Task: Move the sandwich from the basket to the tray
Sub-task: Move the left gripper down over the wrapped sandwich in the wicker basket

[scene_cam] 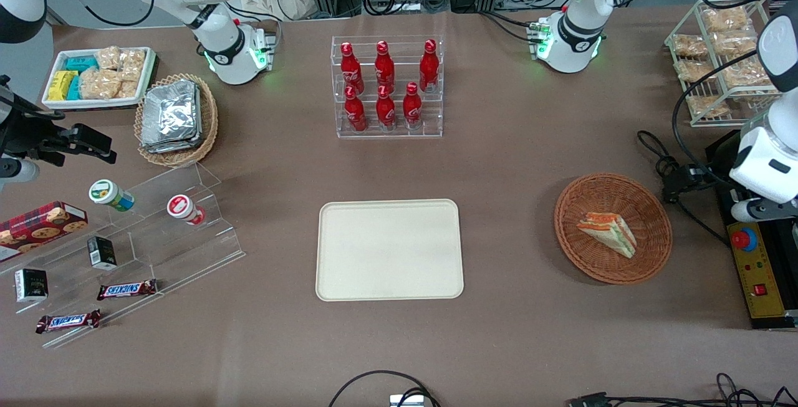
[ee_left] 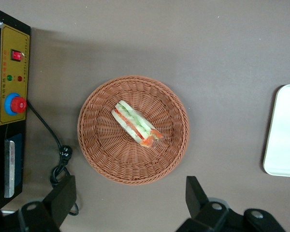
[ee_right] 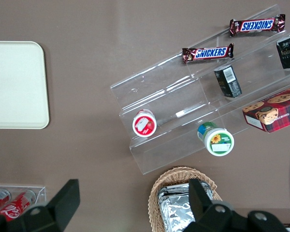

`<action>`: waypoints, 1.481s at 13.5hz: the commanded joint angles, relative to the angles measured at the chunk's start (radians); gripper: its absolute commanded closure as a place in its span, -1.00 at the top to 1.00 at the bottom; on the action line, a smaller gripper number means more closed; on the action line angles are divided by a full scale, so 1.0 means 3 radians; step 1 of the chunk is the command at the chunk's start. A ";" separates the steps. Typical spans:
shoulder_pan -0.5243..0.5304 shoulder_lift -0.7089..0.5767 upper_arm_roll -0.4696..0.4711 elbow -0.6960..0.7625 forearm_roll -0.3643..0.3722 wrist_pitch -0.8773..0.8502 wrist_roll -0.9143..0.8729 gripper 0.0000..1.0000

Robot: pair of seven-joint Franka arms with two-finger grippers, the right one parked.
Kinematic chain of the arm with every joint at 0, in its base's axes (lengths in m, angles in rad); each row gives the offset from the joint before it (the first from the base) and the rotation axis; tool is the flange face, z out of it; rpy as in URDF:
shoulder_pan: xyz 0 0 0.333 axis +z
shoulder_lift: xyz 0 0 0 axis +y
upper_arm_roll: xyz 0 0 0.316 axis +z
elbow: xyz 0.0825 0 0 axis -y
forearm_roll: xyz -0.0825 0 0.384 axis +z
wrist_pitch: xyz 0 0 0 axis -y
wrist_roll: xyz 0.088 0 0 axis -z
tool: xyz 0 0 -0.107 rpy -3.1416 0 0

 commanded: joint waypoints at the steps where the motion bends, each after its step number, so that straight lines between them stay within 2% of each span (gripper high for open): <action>1: 0.0015 0.0036 -0.0019 0.0110 0.0039 -0.0098 -0.0062 1.00; 5: 0.0010 0.0163 -0.0019 0.0085 0.0089 -0.0118 -0.0042 1.00; 7: 0.0015 0.0200 -0.0019 -0.0093 0.0100 -0.0052 -0.0195 1.00; 8: 0.0015 0.0245 0.0011 -0.0160 0.0095 0.0009 -0.0373 1.00; 12: 0.0005 0.0511 0.0088 -0.0278 0.0049 0.0193 -0.1783 1.00; 14: 0.0015 0.0583 0.0109 -0.0527 0.0029 0.0646 -0.1995 1.00; 16: 0.0010 0.0594 0.0216 -0.0835 -0.0099 0.1128 -0.2478 1.00; 18: -0.0011 0.0675 0.0211 -0.0831 -0.0105 0.1170 -0.2970 1.00; 20: -0.0021 0.0762 0.0211 -0.0841 -0.0125 0.1231 -0.3120 1.00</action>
